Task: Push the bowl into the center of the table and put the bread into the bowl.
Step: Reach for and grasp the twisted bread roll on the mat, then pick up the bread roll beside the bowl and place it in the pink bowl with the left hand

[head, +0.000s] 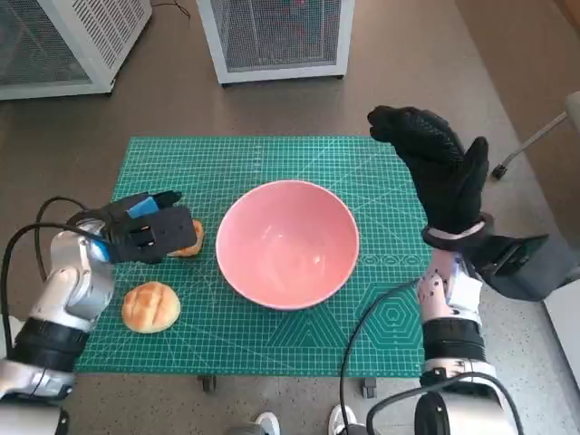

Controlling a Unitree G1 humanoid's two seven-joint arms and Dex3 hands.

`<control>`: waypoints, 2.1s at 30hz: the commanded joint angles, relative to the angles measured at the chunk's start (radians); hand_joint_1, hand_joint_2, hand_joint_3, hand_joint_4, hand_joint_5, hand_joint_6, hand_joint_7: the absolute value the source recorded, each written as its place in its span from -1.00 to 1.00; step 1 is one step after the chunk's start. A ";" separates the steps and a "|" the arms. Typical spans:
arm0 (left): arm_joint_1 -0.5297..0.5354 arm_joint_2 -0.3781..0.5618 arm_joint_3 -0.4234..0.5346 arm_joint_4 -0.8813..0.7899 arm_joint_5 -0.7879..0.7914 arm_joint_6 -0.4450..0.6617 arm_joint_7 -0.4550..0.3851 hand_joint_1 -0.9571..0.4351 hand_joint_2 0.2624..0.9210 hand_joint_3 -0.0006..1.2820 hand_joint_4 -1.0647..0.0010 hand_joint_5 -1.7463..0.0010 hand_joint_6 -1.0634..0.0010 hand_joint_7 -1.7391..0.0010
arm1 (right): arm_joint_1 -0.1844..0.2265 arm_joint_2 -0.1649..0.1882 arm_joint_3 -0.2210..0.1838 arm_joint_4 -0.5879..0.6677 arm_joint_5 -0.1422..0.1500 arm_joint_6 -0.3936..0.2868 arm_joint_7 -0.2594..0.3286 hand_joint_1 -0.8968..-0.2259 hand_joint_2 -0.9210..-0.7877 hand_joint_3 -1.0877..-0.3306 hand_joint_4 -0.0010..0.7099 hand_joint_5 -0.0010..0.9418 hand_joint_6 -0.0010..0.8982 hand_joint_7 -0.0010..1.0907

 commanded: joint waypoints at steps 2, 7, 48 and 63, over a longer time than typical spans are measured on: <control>-0.041 -0.022 -0.018 0.076 0.019 -0.035 0.009 0.42 0.63 -0.96 0.70 0.97 0.37 0.94 | 0.026 -0.005 -0.001 0.007 0.002 0.000 0.008 -0.03 -1.00 0.29 -0.34 -1.00 -0.23 -0.99; -0.061 -0.037 -0.037 0.149 0.034 -0.071 0.036 0.39 0.70 -0.94 0.55 0.97 0.24 0.93 | 0.029 -0.004 0.000 -0.001 0.003 0.001 0.008 -0.03 -1.00 0.29 -0.34 -1.00 -0.23 -0.99; 0.100 0.071 0.218 -0.370 -0.001 -0.108 0.096 0.38 1.00 -0.85 -0.19 -0.38 -0.17 -0.38 | 0.058 0.003 0.002 -0.035 0.024 0.019 0.027 -0.04 -1.00 0.28 -0.35 -1.00 -0.23 -0.99; 0.175 -0.037 0.293 -0.747 0.046 -0.201 0.257 0.38 0.98 -0.93 -0.29 -0.34 -0.34 -0.24 | 0.056 0.002 0.002 -0.023 0.032 0.024 0.036 -0.04 -1.00 0.28 -0.35 -1.00 -0.24 -1.00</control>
